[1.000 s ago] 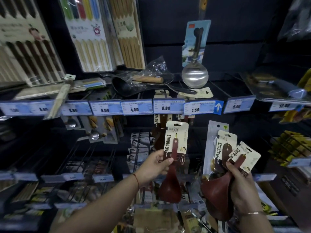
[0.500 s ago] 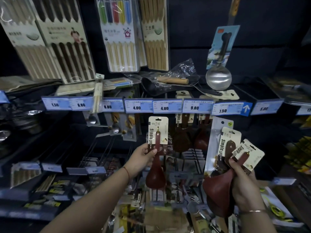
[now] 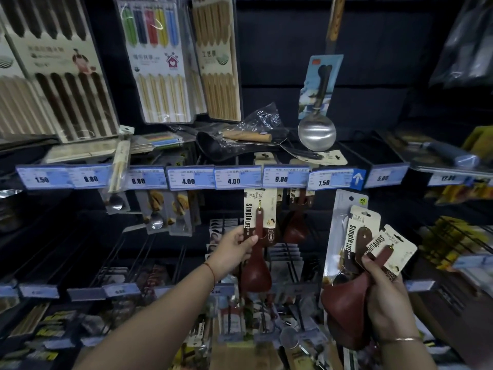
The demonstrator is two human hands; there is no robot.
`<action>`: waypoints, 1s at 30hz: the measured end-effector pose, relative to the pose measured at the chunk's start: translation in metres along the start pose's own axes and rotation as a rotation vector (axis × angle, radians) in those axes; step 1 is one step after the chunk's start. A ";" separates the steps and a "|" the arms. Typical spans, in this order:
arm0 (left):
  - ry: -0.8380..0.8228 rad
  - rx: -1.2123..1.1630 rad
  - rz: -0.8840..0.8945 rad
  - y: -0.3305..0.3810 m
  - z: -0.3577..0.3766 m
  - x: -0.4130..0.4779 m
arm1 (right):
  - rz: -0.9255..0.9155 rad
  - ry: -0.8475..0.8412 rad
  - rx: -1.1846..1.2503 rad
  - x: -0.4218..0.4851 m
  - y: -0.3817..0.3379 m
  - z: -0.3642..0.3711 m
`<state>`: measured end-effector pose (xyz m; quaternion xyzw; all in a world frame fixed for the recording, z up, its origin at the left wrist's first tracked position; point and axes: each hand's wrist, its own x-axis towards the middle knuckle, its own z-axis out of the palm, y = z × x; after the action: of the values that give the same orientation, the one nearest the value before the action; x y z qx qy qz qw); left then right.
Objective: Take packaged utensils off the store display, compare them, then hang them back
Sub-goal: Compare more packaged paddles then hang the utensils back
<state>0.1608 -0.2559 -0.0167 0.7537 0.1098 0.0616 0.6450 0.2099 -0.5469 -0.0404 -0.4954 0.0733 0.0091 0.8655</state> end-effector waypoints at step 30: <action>-0.074 0.065 0.126 0.002 0.064 0.016 | 0.037 -0.057 0.024 0.014 0.004 -0.011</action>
<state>0.1910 -0.3133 -0.0252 0.7815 0.0404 0.0707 0.6186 0.2222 -0.5552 -0.0508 -0.4832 0.0577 0.0382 0.8728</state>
